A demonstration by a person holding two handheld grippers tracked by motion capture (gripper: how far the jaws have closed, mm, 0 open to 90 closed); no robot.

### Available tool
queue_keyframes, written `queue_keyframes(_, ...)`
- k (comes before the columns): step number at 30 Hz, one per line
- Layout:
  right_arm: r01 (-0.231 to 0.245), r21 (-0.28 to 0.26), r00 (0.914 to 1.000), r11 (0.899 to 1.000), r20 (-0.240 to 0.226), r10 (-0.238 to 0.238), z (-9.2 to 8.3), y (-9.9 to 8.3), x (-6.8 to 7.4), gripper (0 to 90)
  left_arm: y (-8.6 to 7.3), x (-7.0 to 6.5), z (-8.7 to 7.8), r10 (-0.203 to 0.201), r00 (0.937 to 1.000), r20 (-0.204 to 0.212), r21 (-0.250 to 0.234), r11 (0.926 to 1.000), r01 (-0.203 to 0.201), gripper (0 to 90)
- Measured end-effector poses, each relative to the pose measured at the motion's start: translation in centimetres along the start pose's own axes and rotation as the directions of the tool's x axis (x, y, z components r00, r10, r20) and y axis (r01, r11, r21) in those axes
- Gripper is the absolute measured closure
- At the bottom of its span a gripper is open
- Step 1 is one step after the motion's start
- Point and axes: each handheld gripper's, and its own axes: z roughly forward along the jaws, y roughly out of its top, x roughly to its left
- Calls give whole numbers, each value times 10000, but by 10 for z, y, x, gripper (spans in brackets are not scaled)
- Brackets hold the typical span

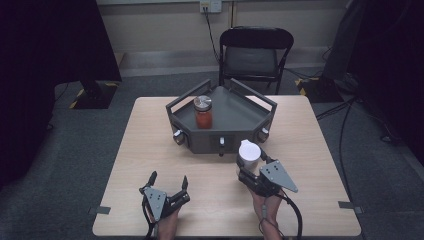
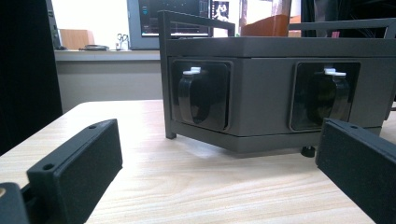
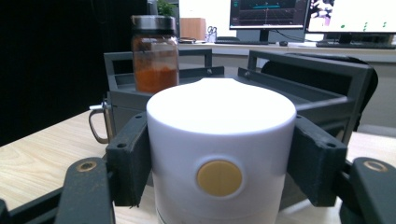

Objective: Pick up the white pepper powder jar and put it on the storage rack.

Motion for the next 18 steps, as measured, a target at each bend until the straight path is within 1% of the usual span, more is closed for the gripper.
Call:
queue_keyframes(1,47,7,10000,10000,-44,-47,1,2,-1,302,0,0,0,0,10000,1,-1,10000,0,0)
queue_keyframes(4,-62,-29,9998,10000,-184,62,2,7,-4,302,0,0,0,-1,10000,1,0,10000,1,0)
queue_keyframes(5,-33,-31,9998,10000,-215,32,3,9,-4,302,0,0,0,0,10000,1,0,10000,0,0)
queue_keyframes(8,81,2,9995,10000,-296,-81,5,15,-5,302,0,0,0,0,10000,0,1,10000,0,0)
queue_keyframes(10,60,73,9992,10000,-383,-57,7,20,-5,302,0,0,0,0,10000,3,-1,10000,0,0)
queue_keyframes(18,124,64,9979,9999,-638,-120,14,35,-6,302,0,0,0,-4,10000,2,-4,10000,4,0)
